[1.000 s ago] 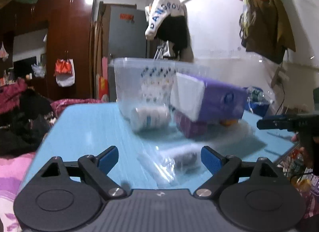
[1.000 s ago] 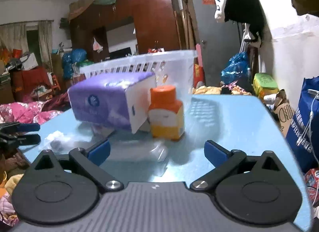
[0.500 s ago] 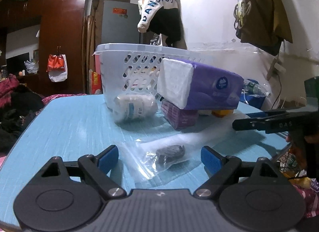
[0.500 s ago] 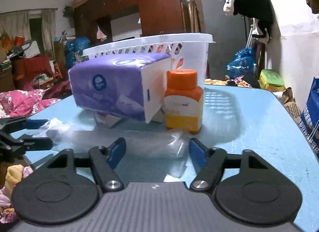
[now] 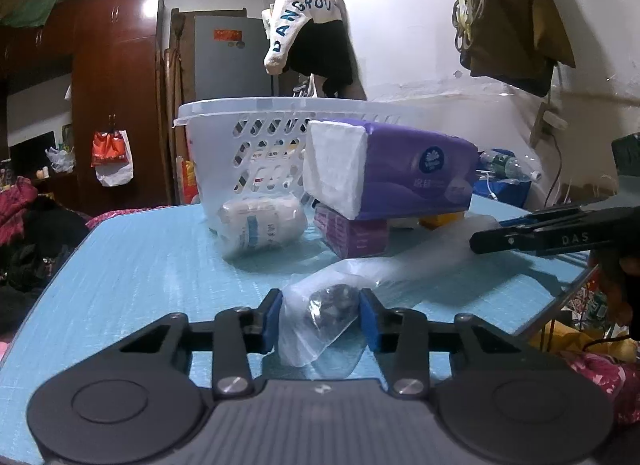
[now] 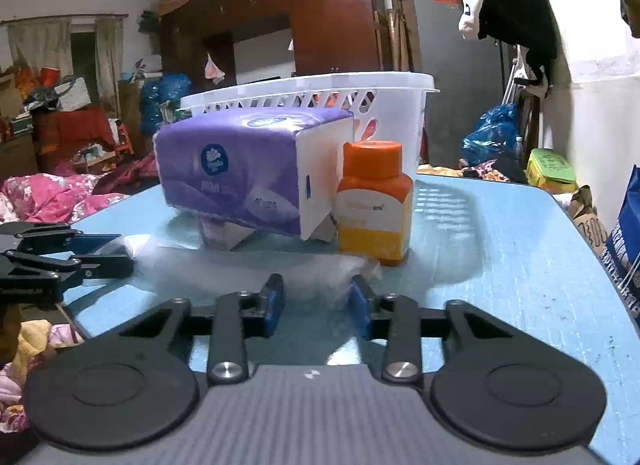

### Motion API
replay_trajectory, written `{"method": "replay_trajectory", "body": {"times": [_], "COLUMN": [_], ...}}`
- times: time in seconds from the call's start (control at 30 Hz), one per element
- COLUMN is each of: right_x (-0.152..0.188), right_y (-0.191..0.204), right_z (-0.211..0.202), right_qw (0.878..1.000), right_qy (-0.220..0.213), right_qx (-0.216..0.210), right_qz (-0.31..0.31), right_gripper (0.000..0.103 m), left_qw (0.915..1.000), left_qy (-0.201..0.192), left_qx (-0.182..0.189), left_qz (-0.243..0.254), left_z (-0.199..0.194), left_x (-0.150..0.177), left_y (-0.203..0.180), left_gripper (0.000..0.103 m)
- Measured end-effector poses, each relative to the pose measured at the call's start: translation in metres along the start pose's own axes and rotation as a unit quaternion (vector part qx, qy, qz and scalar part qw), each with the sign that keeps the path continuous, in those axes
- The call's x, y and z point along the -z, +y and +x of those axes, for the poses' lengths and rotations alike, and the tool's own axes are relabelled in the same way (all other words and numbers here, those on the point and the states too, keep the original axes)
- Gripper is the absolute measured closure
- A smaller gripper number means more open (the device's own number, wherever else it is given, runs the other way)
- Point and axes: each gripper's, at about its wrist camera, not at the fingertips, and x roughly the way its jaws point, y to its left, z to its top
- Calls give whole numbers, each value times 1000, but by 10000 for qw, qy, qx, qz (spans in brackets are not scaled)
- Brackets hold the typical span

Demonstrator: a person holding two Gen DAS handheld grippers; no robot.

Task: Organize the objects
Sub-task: 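Close both grippers on the clear plastic bag with dark item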

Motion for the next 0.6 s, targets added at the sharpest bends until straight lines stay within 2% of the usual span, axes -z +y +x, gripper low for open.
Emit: {"method": "replay_trajectory", "body": {"times": [0.13, 0.23, 0.6], "right_x": [1, 2, -7], "right_y": [0, 1, 14], "right_z": [-1, -4, -33], "right_qw": [9999, 9998, 9985], "right_qy": [-6, -52, -397], "right_qx": [-116, -183, -360], "right_qz": [6, 17, -125], "right_gripper": [82, 85, 86], "left_qw": [9999, 9996, 9972], "left_qy": [-44, -74, -651], "left_qx": [106, 287, 278], "left_qz": [-15, -38, 257], "left_z": [-2, -4, -41], "left_x": [1, 1, -7], "left_y": [0, -1, -8], "left_gripper": [65, 80, 81]}}
